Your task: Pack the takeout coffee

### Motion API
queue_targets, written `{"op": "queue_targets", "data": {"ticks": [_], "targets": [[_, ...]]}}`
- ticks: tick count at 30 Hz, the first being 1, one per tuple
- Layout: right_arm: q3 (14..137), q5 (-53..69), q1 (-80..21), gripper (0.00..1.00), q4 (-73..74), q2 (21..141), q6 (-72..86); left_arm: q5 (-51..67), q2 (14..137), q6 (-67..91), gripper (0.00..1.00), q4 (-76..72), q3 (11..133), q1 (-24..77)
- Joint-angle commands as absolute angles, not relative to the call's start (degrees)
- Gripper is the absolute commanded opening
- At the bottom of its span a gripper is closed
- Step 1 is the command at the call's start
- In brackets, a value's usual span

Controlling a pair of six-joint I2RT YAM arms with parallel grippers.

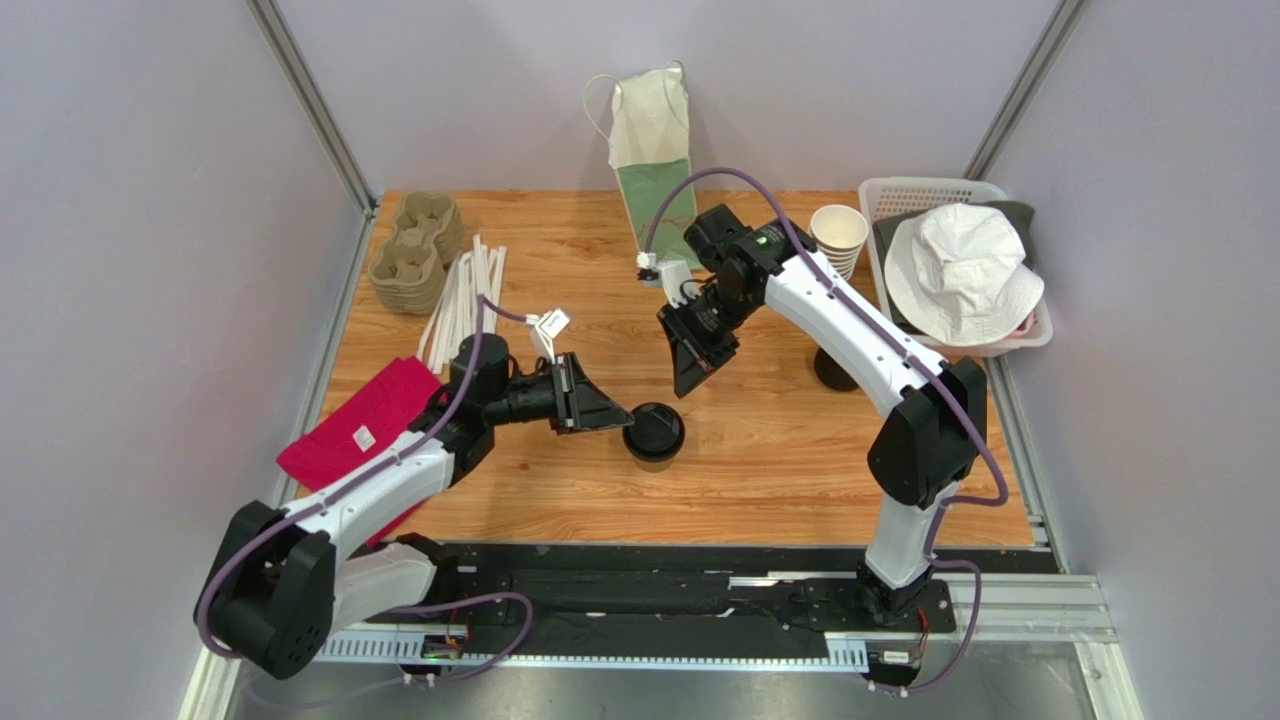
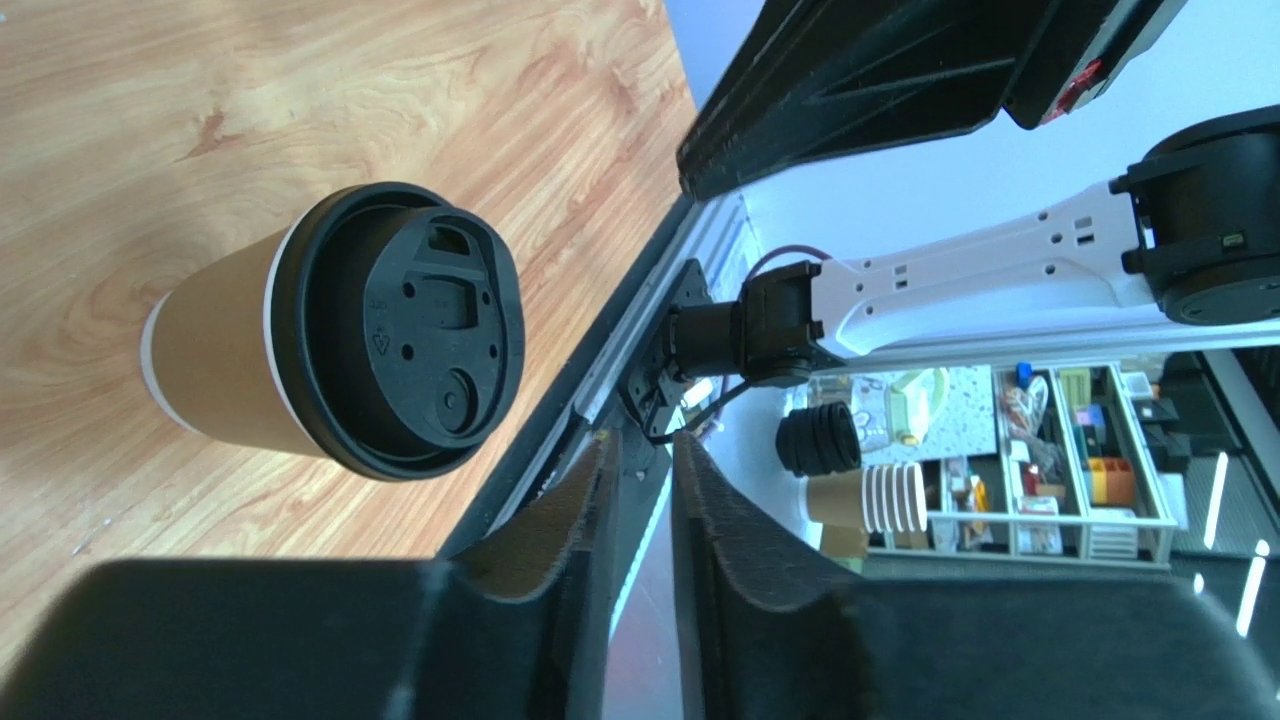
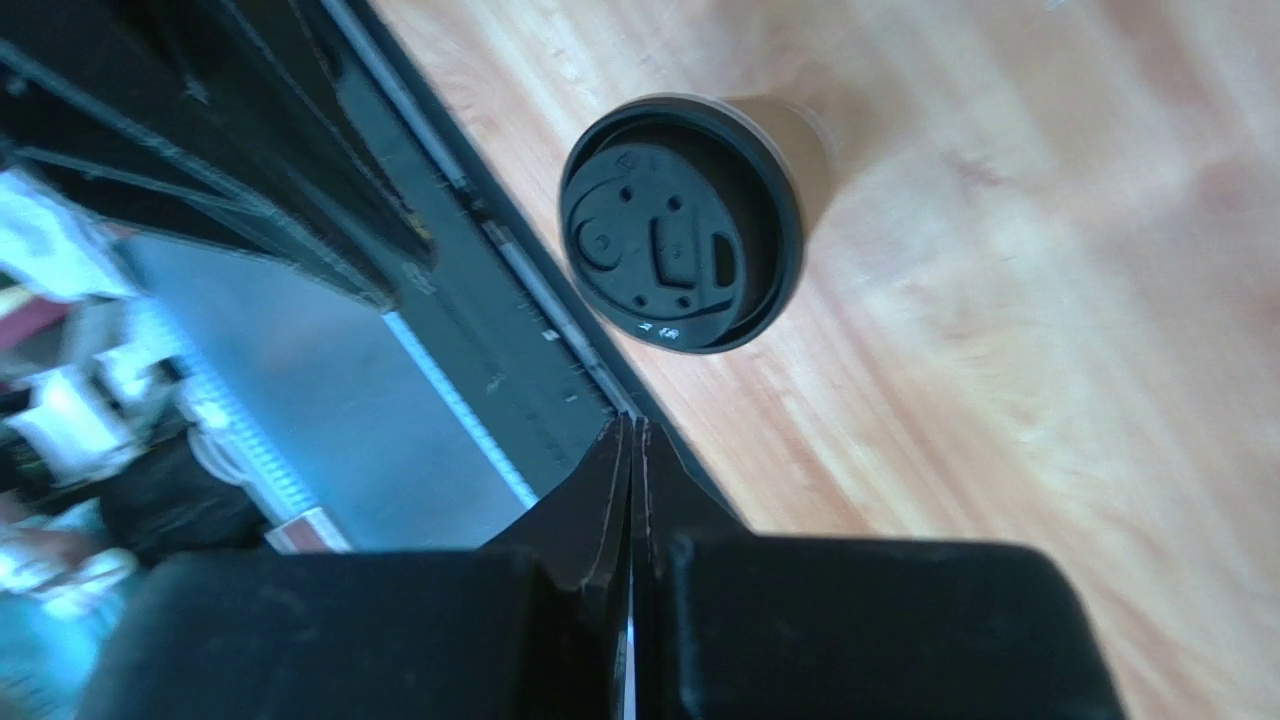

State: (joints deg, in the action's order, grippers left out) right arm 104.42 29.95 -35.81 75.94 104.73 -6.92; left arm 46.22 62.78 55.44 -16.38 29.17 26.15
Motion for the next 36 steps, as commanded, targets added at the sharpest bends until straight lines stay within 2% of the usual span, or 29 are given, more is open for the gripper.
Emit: {"op": "queue_targets", "data": {"ticks": [1,5,11,23,36], "targets": [[99.76,44.2,-34.37,0.0,71.99,103.71,-3.34,48.87,66.61,55.11,0.21,-23.47,29.7,26.98],[98.27,48.85,-34.36,0.0,70.75,105.11,-2.2,49.31,69.17,55.02,0.11,-24.26,30.58,28.12],[97.03,51.06,-34.37,0.0,70.14,107.31,-1.41,48.69,72.15,54.76,0.02,-24.17,31.64,30.5],[89.57,53.0,-33.58,0.0,65.13,111.97,-0.62,48.52,80.15,54.14,0.0,-24.61,32.96,31.03],[86.31,49.04,-31.82,0.0,62.58,117.07,1.13,45.35,86.22,53.7,0.0,-20.04,32.78,31.03]]}}
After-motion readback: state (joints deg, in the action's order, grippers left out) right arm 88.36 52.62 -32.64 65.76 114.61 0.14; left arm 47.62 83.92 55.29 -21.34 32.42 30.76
